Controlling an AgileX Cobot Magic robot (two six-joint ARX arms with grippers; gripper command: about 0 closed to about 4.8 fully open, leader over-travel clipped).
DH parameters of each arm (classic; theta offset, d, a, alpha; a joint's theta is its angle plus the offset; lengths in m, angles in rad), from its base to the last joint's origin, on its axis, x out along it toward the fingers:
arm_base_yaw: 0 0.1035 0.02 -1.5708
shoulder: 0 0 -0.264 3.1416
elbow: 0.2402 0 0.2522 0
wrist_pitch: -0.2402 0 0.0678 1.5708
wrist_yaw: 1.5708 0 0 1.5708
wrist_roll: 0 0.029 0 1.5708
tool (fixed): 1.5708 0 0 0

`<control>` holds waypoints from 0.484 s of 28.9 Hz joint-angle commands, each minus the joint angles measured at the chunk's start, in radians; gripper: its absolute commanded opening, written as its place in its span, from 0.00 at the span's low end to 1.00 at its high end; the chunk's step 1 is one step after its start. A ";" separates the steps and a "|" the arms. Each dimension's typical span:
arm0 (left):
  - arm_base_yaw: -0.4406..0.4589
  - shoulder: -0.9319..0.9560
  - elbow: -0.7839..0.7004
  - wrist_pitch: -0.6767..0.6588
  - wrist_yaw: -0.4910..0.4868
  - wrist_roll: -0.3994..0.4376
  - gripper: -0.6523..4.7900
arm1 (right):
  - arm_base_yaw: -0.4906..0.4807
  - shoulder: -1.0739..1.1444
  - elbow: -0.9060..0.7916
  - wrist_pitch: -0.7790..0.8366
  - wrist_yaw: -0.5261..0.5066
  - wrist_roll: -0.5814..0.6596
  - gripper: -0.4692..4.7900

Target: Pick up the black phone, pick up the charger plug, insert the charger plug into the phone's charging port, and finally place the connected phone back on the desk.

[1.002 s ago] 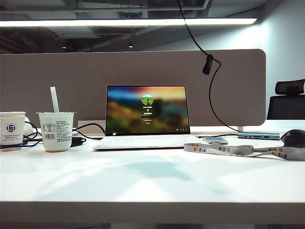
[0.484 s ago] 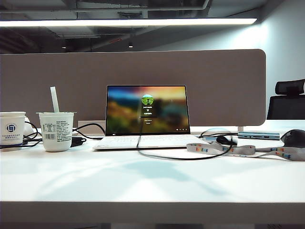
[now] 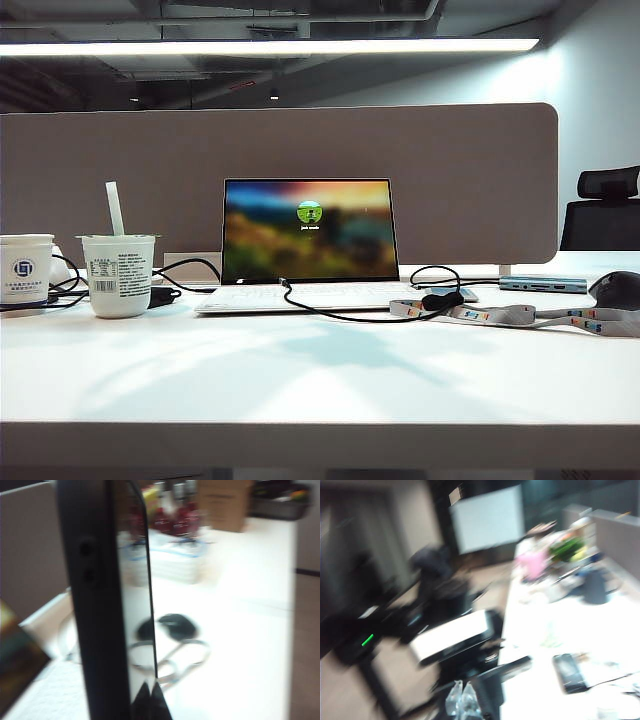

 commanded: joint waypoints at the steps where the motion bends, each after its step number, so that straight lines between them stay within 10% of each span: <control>1: 0.002 -0.019 0.011 0.084 -0.104 0.006 0.11 | -0.006 -0.005 0.004 -0.060 0.201 0.014 0.08; 14: 0.002 -0.043 0.011 0.151 -0.114 0.003 0.11 | -0.005 0.048 0.004 -0.187 0.474 -0.206 0.08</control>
